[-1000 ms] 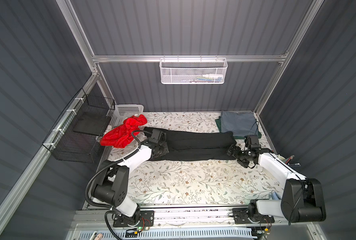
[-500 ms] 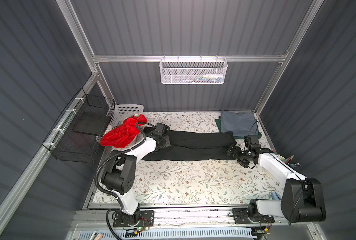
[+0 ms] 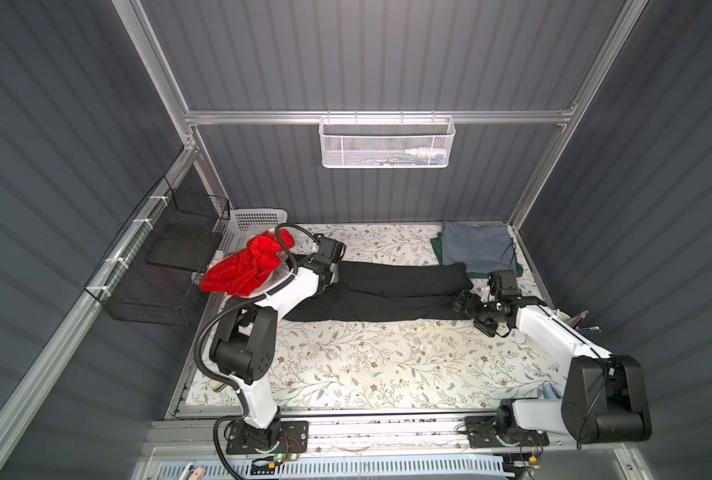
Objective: Fold and stack the t-shirts
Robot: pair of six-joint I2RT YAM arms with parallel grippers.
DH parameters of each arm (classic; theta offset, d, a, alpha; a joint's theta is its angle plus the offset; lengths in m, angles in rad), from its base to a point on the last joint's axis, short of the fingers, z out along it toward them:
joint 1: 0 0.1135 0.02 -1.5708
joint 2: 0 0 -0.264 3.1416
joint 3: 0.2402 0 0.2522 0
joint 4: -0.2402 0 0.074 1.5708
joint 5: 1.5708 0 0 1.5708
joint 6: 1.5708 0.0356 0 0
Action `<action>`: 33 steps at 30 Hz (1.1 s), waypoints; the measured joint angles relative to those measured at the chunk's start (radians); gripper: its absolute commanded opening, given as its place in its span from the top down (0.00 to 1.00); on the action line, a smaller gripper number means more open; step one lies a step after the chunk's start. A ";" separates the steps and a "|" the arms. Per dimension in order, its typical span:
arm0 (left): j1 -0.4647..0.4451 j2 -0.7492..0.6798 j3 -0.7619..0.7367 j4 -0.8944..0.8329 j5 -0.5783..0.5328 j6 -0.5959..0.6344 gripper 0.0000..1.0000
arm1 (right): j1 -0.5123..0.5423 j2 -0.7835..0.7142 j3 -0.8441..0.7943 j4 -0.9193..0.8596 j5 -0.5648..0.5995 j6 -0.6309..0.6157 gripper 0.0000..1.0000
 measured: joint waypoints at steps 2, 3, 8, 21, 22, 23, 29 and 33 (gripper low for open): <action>-0.002 -0.085 -0.054 -0.008 -0.001 0.000 0.26 | 0.000 0.001 0.000 -0.002 0.000 -0.003 0.01; -0.003 -0.130 -0.082 -0.010 0.005 -0.002 0.27 | 0.000 0.003 0.000 -0.003 0.000 -0.004 0.01; -0.003 -0.303 -0.210 -0.023 0.098 -0.027 0.37 | 0.000 0.014 0.002 -0.018 0.003 -0.014 0.01; 0.001 -0.146 -0.309 -0.061 0.362 -0.092 0.48 | 0.000 0.014 0.032 -0.041 0.005 -0.018 0.01; 0.006 -0.129 -0.309 -0.061 0.367 -0.097 0.49 | 0.000 0.014 0.032 -0.041 0.005 -0.018 0.01; 0.010 -0.119 -0.309 -0.061 0.370 -0.099 0.49 | 0.000 0.014 0.032 -0.041 0.005 -0.018 0.01; 0.066 -0.093 -0.275 -0.048 0.362 -0.109 0.49 | 0.000 0.014 0.032 -0.045 0.007 -0.018 0.01; 0.086 -0.025 -0.225 -0.029 0.362 -0.109 0.48 | 0.000 0.010 0.027 -0.046 0.008 -0.019 0.01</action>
